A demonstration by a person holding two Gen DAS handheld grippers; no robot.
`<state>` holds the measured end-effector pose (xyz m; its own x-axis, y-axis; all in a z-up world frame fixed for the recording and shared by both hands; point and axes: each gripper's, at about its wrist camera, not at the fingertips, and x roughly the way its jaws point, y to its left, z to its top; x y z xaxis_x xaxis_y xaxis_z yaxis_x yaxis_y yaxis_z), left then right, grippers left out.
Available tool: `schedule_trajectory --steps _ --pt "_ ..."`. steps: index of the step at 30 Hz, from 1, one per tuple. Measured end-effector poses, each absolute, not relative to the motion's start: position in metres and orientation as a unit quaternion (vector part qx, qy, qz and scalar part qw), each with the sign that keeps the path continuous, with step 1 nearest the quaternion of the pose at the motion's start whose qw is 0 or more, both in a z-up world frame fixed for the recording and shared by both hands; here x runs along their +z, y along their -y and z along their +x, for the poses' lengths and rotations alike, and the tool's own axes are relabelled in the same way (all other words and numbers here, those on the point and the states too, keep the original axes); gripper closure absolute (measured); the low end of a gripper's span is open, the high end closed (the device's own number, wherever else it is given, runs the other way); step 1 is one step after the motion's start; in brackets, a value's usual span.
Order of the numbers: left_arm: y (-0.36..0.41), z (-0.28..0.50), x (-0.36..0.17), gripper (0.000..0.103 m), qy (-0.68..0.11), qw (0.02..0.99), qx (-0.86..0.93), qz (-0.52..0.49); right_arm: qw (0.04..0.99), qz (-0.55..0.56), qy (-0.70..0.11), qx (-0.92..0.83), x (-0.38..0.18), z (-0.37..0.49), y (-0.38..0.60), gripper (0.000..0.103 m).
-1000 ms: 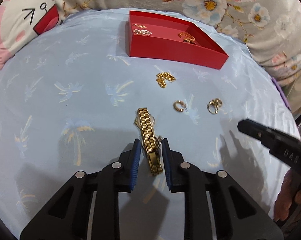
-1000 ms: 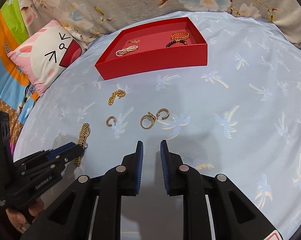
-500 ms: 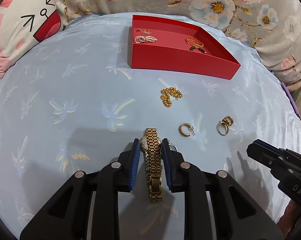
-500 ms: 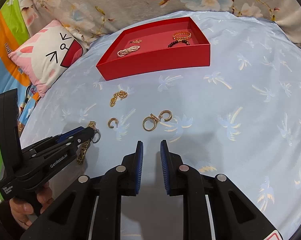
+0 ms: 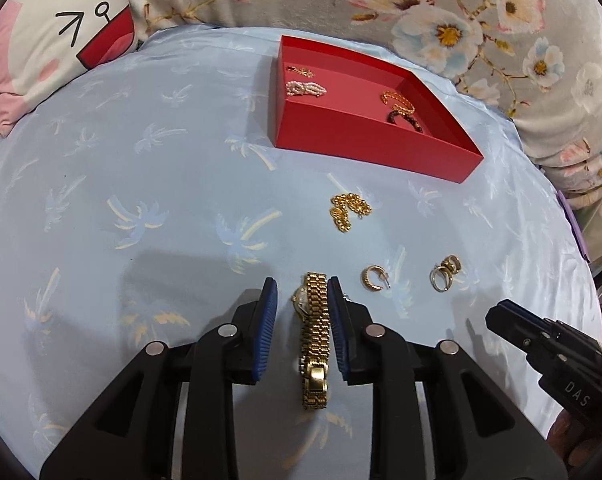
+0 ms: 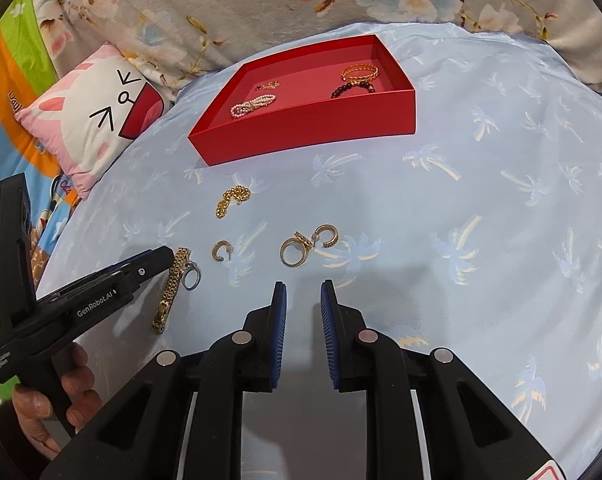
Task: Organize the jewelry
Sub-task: 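Move the left tool to the gold link watch and close on its band, then lift the gold watch with the left tool while the right tool reaches toward the gold rings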
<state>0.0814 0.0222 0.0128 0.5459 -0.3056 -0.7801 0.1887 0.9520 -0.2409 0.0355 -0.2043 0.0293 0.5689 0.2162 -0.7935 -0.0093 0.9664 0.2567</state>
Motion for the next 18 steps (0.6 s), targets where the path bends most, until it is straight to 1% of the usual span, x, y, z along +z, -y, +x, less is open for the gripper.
schedule_trajectory --steps 10,13,15,16,18 --pt "-0.002 0.089 0.006 0.079 -0.461 0.875 -0.144 -0.041 0.878 0.112 -0.461 0.064 0.028 0.035 0.204 0.085" --pt "-0.001 0.090 0.006 0.087 -0.461 0.874 -0.149 -0.037 0.878 0.111 -0.460 0.064 0.027 0.036 0.204 0.085" --pt "-0.001 0.089 0.006 0.089 -0.461 0.873 -0.153 -0.038 0.878 0.113 -0.460 0.064 0.027 0.036 0.204 0.085" --pt "-0.001 0.088 0.007 0.092 -0.460 0.873 -0.155 -0.038 0.878 0.113 -0.460 0.063 0.026 0.036 0.204 0.085" --pt "-0.001 0.086 0.010 0.092 -0.457 0.874 -0.159 -0.038 0.878 0.113 -0.460 0.063 0.026 0.037 0.204 0.085"
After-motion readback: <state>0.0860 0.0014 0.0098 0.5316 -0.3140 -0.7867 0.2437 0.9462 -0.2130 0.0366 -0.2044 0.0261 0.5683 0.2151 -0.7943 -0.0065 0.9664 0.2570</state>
